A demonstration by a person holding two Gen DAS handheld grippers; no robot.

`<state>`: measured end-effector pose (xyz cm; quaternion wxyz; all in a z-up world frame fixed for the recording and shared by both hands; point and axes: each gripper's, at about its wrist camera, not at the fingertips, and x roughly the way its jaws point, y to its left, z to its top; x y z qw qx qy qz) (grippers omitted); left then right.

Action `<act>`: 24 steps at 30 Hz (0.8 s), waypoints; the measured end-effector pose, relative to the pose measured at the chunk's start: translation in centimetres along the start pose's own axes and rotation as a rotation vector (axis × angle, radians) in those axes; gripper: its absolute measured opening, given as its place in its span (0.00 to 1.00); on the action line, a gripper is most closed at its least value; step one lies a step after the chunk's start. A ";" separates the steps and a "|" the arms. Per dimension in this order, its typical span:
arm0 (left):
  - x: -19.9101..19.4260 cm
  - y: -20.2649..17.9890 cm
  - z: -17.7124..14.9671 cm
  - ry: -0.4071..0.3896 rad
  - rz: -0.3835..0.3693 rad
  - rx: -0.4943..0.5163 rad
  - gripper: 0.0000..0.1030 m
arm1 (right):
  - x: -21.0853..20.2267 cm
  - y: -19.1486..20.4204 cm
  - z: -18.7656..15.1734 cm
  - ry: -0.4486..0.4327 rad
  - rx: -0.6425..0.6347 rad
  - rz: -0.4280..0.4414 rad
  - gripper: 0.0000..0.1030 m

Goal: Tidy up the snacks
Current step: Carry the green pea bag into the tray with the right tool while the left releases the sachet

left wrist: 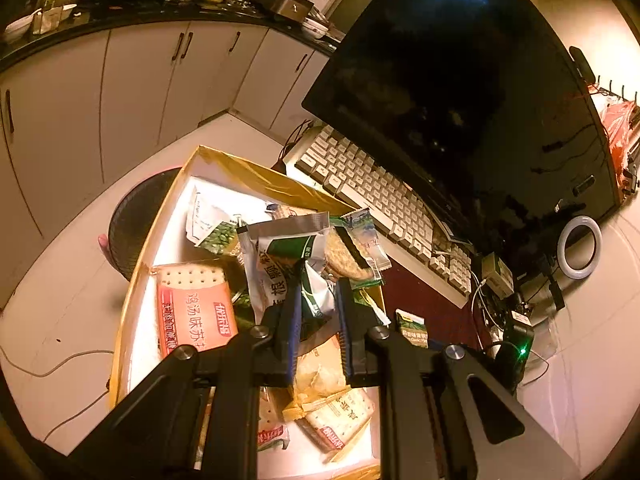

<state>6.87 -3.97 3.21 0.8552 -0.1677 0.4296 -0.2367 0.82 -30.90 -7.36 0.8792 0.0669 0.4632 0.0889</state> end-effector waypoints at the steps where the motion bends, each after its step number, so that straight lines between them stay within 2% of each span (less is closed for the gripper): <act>1: 0.2 -0.1 0.1 0.002 -0.001 0.002 0.17 | 0.1 -0.1 0.2 -0.004 0.015 -0.013 0.58; 4: 0.3 -0.4 0.1 0.001 0.005 0.017 0.17 | 0.4 -0.1 0.7 -0.017 0.051 -0.035 0.36; 7: 0.3 0.1 0.2 0.002 0.015 0.008 0.17 | -0.1 -1.0 0.3 -0.029 0.074 -0.019 0.30; 9: 0.2 0.4 0.3 -0.001 0.023 0.004 0.17 | -0.6 -1.2 0.4 -0.043 0.098 0.003 0.19; 13: 0.1 0.4 1.6 -0.017 0.031 0.027 0.17 | -3.7 0.2 2.2 -0.138 0.081 0.020 0.16; 15: 0.5 0.1 2.4 -0.024 0.034 0.054 0.17 | -4.9 1.7 3.7 -0.174 0.057 0.094 0.14; 17: 1.3 0.2 3.3 -0.021 0.060 0.057 0.17 | -5.7 3.6 5.4 -0.204 -0.003 0.047 0.14; 18: 1.7 0.2 3.6 -0.015 0.062 0.057 0.17 | -6.0 4.1 6.2 -0.224 -0.013 0.069 0.14; 20: 2.4 0.1 4.2 -0.015 0.074 0.087 0.17 | -5.8 5.0 7.7 -0.227 -0.017 0.166 0.14; 21: 3.1 0.2 4.5 -0.016 0.111 0.102 0.17 | -5.4 5.8 8.2 -0.230 -0.034 0.186 0.14; 24: 4.8 1.0 5.0 0.019 0.134 0.099 0.17 | -2.5 7.9 10.0 -0.183 -0.044 0.268 0.14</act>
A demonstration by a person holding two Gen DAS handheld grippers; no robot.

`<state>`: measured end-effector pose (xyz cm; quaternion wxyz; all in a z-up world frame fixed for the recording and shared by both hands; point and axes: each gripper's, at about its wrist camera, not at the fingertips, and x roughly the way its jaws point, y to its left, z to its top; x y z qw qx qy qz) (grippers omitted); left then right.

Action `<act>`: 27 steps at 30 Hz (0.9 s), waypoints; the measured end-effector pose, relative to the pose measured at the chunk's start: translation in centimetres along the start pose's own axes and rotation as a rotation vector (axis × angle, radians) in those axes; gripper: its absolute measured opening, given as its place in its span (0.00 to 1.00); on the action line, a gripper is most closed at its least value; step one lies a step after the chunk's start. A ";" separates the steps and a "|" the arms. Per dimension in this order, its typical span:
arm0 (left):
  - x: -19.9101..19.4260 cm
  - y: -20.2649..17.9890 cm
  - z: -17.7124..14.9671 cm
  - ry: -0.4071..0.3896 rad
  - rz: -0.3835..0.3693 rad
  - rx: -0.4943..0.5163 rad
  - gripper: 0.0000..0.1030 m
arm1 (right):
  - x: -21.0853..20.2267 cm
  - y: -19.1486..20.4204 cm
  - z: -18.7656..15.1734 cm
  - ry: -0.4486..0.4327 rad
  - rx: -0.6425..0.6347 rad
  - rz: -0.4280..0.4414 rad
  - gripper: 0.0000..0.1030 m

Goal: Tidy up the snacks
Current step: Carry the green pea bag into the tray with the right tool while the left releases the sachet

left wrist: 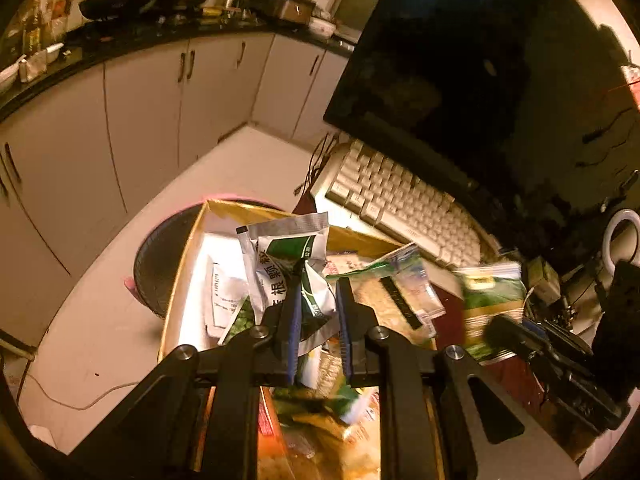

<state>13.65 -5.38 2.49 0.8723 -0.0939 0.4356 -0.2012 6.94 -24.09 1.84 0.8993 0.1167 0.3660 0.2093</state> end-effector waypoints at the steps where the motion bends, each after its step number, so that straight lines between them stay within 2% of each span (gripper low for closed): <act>1: 0.6 0.3 0.1 0.009 0.006 -0.010 0.18 | 1.9 0.3 0.4 0.027 0.009 0.019 0.14; 4: 2.1 1.1 0.0 0.043 0.017 -0.041 0.18 | 6.1 0.1 0.6 0.083 0.026 0.015 0.15; 7: 2.9 2.3 -0.1 0.059 0.020 -0.094 0.22 | 7.3 -0.6 0.2 0.101 0.078 0.008 0.19; 8: 2.9 2.5 -0.2 0.071 0.020 -0.101 0.29 | 7.0 -0.5 0.3 0.089 0.088 -0.001 0.30; 9: 2.6 2.6 -0.3 0.074 0.016 -0.106 0.41 | 6.4 -0.6 0.3 0.075 0.099 -0.015 0.37; 10: 2.0 2.6 -0.5 0.061 0.006 -0.104 0.48 | 5.1 -0.8 -0.1 0.053 0.107 -0.016 0.48; 11: 1.1 2.4 -0.7 0.028 -0.002 -0.091 0.60 | 3.9 -0.9 -0.4 0.023 0.110 -0.005 0.54; 12: 0.0 2.1 -1.0 -0.007 -0.002 -0.072 0.70 | 2.5 -0.8 -0.7 -0.002 0.108 0.007 0.55; 14: -2.5 1.1 -2.1 -0.095 0.027 -0.010 0.84 | 0.1 -1.0 -1.5 -0.031 0.114 0.010 0.55; 16: -4.2 0.2 -3.5 -0.156 0.077 0.039 0.85 | -1.9 -0.9 -2.8 -0.054 0.110 0.022 0.60; 19: -5.1 -1.9 -6.1 -0.189 0.218 0.129 0.87 | -3.4 -0.6 -4.9 -0.062 0.096 -0.003 0.66; 22: -4.6 -3.0 -7.4 -0.151 0.329 0.173 0.87 | -3.1 0.1 -6.7 -0.025 0.081 -0.027 0.66; 27: -4.2 -3.3 -7.7 -0.125 0.385 0.150 0.87 | -2.2 0.0 -8.0 0.032 0.111 -0.041 0.66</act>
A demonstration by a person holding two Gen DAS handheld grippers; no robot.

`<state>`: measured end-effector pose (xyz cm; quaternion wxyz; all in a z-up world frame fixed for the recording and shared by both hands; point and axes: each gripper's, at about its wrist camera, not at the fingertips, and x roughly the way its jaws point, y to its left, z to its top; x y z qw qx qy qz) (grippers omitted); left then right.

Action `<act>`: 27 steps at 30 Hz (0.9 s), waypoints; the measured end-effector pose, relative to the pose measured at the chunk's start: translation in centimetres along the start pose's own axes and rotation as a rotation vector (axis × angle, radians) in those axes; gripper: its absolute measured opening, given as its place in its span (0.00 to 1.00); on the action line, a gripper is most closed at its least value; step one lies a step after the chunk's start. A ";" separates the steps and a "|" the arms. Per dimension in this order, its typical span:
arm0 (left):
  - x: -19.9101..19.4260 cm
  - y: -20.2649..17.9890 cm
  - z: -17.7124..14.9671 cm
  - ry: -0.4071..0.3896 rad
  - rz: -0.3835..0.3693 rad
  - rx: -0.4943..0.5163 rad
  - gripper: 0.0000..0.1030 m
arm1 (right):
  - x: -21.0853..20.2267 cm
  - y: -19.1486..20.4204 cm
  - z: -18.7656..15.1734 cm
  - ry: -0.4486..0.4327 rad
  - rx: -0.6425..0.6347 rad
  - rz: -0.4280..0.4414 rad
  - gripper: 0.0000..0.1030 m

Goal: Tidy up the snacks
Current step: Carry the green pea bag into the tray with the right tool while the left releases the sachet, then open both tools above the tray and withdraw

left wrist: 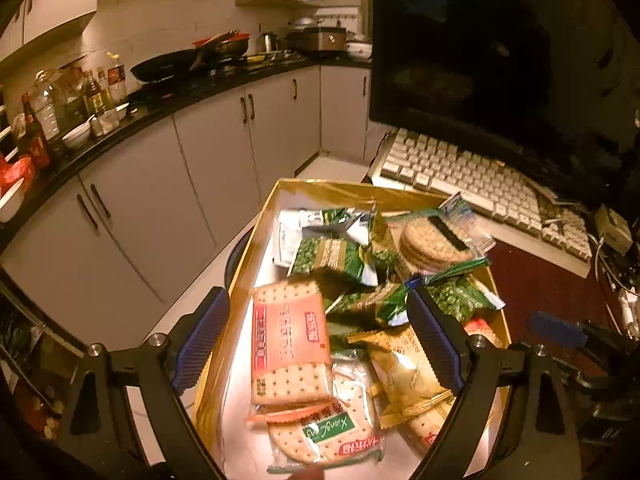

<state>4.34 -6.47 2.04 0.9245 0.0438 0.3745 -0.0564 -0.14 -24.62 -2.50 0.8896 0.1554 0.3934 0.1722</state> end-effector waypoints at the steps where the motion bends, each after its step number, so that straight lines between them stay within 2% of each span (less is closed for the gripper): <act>1: -0.1 -0.2 -0.1 0.003 0.014 0.006 0.87 | 0.0 0.0 -0.1 0.002 0.005 0.005 0.66; 6: -0.3 -0.8 -0.8 0.018 0.036 0.030 0.87 | -0.1 0.3 -0.4 0.001 0.015 0.041 0.68; 12: -0.8 -1.1 -1.4 0.018 0.063 0.060 0.87 | 0.0 1.1 -0.8 0.008 -0.005 0.019 0.68; 17: -1.0 -0.7 -1.9 0.024 0.060 0.060 0.87 | 0.0 1.6 -1.2 0.006 -0.013 -0.005 0.68; 27: -2.0 -0.9 -2.6 0.026 0.045 0.073 0.87 | -0.5 1.9 -1.5 -0.007 0.002 0.000 0.68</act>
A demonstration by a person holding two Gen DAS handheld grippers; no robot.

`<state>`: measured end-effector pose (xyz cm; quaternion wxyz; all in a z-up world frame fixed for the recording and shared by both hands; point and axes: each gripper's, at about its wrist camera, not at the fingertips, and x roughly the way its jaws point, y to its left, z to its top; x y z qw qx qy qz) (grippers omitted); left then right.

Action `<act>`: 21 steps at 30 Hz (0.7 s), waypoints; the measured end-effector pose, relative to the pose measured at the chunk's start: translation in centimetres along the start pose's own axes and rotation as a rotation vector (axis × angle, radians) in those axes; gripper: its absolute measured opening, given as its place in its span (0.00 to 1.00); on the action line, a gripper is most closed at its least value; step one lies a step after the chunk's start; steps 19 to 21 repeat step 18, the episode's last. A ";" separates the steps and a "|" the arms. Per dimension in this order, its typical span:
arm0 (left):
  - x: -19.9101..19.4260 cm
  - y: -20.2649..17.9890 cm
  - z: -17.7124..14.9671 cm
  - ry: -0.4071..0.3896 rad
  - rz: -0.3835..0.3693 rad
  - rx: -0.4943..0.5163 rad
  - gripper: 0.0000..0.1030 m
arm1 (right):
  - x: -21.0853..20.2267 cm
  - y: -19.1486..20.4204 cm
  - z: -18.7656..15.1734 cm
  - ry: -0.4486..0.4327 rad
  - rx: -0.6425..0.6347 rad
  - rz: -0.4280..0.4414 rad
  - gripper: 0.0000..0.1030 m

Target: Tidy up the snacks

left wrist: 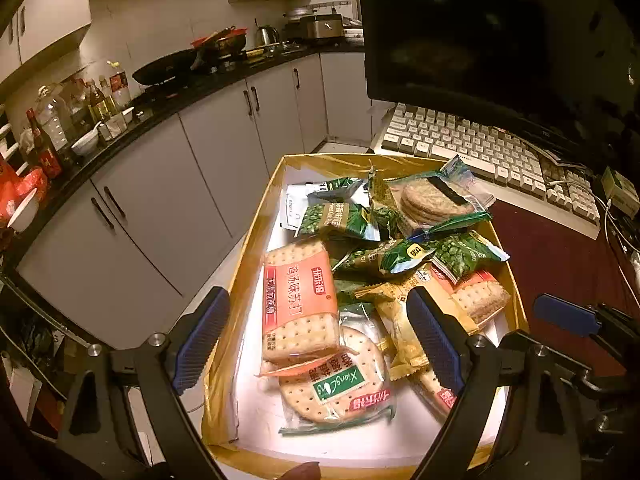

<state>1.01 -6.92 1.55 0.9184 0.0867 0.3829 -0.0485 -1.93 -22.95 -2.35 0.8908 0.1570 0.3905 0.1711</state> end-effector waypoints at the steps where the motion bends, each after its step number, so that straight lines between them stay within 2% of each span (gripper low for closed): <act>1: -0.1 0.0 0.0 0.001 -0.003 0.001 0.87 | -0.1 0.1 -0.1 -0.003 0.000 -0.003 0.68; 6: -0.7 -0.2 -0.2 -0.002 -0.006 0.008 0.87 | -1.0 0.1 -0.4 -0.026 0.012 -0.012 0.68; 21: -0.9 -1.0 -0.7 -0.001 -0.007 0.020 0.87 | -1.0 -0.5 -1.1 -0.017 0.049 0.002 0.68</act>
